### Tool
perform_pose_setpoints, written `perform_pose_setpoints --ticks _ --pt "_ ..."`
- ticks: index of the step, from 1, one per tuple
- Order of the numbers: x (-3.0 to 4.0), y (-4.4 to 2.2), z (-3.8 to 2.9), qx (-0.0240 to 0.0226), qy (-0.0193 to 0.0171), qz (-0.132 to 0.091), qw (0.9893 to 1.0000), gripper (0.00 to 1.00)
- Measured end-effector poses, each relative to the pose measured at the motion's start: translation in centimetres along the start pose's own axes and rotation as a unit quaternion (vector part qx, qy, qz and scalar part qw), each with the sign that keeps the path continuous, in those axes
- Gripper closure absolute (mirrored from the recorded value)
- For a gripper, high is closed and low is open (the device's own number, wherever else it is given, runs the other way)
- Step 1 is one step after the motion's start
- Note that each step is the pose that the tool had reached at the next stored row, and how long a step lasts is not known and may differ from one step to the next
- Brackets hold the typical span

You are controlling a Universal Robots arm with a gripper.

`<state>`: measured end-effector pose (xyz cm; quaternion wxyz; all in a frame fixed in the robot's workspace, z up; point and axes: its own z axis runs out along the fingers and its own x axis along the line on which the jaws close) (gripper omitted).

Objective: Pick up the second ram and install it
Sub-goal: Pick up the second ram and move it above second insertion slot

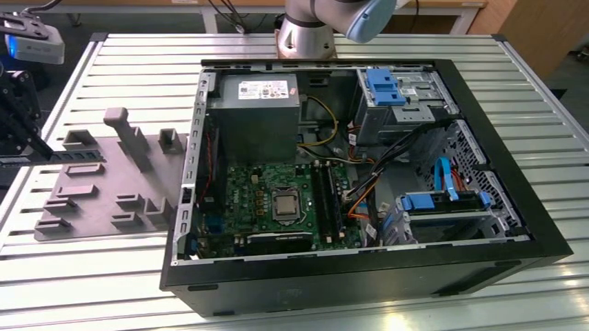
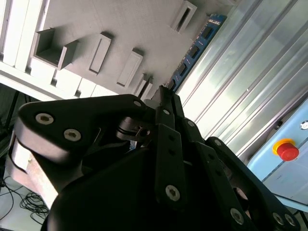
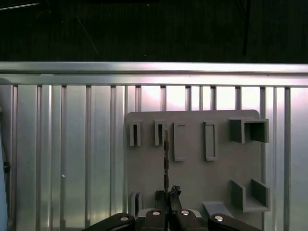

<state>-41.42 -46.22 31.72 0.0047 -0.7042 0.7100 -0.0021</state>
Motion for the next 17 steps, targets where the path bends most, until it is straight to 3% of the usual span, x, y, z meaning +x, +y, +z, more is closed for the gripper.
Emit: perform_pose_setpoints --ticks 5,17 --pt "0.00 0.00 -0.34 0.0000 0.0000 0.000 1.0000 0.86" --pt "-0.01 -0.02 -1.93 0.0000 0.0000 0.000 1.0000 0.86"
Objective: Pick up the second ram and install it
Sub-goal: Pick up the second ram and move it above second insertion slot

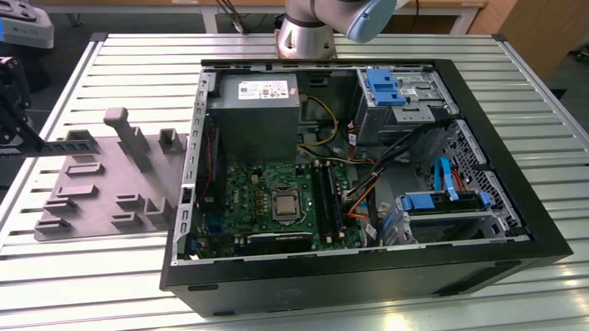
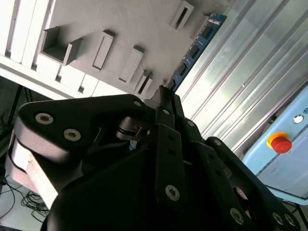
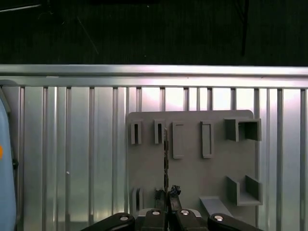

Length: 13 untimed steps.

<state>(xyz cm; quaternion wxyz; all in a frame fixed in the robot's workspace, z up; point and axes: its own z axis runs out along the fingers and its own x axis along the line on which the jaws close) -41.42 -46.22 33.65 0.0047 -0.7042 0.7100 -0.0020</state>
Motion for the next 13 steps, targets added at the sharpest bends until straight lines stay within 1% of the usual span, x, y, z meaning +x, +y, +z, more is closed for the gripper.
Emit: perform_pose_setpoints --ticks 13 --pt "-0.01 -0.02 -1.90 0.0000 0.0000 0.000 1.0000 0.86"
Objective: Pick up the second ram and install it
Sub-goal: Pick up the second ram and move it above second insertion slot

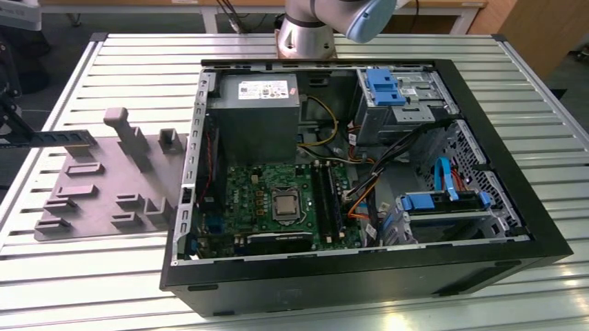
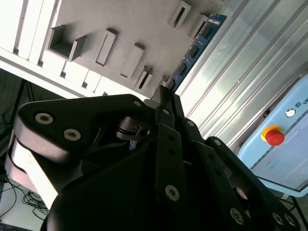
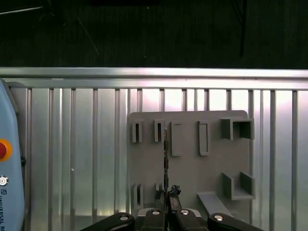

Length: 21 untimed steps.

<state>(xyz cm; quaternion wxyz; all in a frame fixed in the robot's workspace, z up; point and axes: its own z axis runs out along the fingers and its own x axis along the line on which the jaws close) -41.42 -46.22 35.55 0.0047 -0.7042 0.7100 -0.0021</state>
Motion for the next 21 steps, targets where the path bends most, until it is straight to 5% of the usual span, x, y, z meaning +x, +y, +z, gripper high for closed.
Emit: perform_pose_setpoints --ticks 21 --pt "-0.05 -0.01 -1.07 0.0000 0.0014 0.000 1.0000 0.86"
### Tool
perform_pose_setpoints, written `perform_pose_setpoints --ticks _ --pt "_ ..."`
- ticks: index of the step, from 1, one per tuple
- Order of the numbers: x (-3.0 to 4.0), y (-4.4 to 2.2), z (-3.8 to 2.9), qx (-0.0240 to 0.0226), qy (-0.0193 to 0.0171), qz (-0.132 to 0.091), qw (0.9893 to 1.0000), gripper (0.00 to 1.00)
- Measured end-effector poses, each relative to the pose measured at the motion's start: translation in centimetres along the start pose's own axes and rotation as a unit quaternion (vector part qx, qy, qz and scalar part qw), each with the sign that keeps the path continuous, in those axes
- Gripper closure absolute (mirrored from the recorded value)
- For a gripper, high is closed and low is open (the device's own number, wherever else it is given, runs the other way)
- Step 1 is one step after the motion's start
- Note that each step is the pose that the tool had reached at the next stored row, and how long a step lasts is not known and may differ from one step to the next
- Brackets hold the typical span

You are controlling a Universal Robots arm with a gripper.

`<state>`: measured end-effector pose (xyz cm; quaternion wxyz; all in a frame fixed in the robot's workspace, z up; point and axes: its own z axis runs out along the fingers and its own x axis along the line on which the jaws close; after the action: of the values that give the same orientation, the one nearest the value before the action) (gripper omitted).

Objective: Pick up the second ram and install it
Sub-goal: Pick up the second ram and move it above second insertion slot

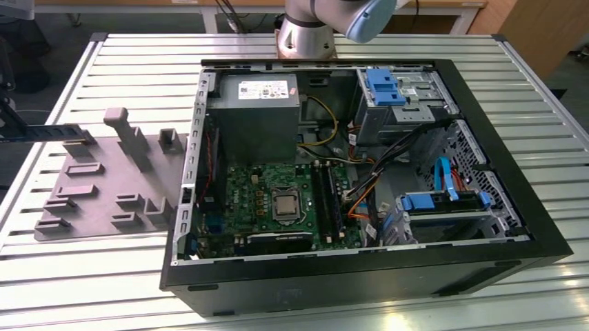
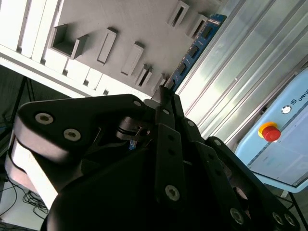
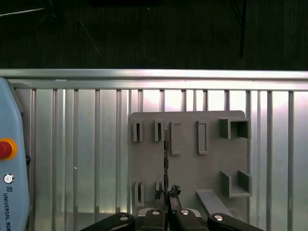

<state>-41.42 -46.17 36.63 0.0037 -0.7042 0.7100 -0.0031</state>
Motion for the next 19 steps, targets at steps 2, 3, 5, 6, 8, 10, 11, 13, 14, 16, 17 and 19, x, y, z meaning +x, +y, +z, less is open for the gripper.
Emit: perform_pose_setpoints --ticks 2,3,5,6,8,10,11,13,14,16,17,19 --pt "-0.01 0.00 -0.23 0.0000 0.0003 0.000 1.0000 0.86" --pt "-0.02 -0.01 -0.36 0.0000 0.0004 0.000 1.0000 0.86" --pt "-0.02 -0.01 -0.61 0.0001 0.0005 0.000 1.0000 0.86" --pt "-0.03 -0.01 -0.73 0.0000 0.0006 0.000 1.0000 0.86" --pt "-0.04 -0.01 -1.00 0.0000 0.0008 0.000 1.0000 0.86" --pt "-0.06 -0.01 -1.26 0.0000 0.0011 0.000 1.0000 0.86" --pt "-0.07 -0.01 -1.39 0.0000 0.0012 0.000 1.0000 0.86" --pt "-0.08 -0.02 -1.64 0.0000 0.0015 0.000 1.0000 0.86" --pt "-0.08 -0.02 -1.76 0.0001 0.0016 0.000 1.0000 0.86" --pt "-0.10 -0.02 -2.02 0.0000 0.0019 0.000 1.0000 0.86" --pt "-0.11 -0.02 -2.14 0.0001 0.0021 0.000 1.0000 0.86" --pt "-0.12 -0.02 -2.36 0.0001 0.0024 0.000 1.0000 0.86"
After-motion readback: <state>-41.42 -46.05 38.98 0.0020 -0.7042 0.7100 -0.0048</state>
